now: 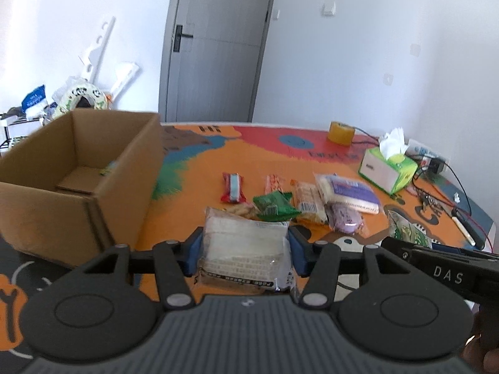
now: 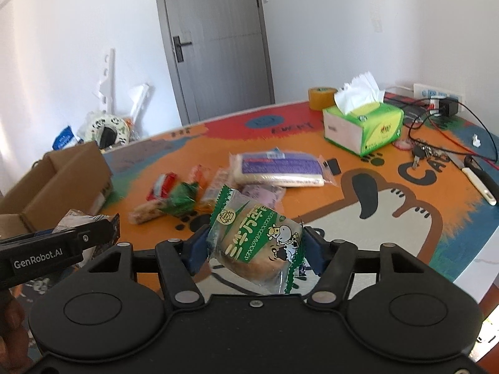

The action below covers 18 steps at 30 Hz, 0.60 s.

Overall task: Organize snacks
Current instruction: 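Carry both packs to the cardboard box and release them inside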

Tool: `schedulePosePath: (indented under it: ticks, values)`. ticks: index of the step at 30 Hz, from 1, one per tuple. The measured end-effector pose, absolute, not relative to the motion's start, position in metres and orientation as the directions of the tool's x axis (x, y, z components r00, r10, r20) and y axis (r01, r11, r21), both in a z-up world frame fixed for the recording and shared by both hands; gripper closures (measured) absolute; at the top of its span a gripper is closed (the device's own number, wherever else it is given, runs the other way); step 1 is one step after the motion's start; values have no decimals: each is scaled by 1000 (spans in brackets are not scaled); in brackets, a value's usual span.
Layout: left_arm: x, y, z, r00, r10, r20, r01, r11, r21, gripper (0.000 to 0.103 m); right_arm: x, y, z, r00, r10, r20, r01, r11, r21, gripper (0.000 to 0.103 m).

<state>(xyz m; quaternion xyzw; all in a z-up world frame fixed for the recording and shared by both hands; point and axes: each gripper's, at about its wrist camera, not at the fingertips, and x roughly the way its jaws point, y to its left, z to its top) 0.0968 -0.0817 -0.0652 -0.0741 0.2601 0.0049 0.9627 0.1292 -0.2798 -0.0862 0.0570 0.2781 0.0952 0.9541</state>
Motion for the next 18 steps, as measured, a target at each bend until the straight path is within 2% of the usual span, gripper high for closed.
schedulePosePath:
  ticks: [18]
  values:
    - [59, -43, -22, 908, 63, -415, -128, 983, -131, 49, 107, -250, -44, 857, 307, -414, -249, 950, 189, 41]
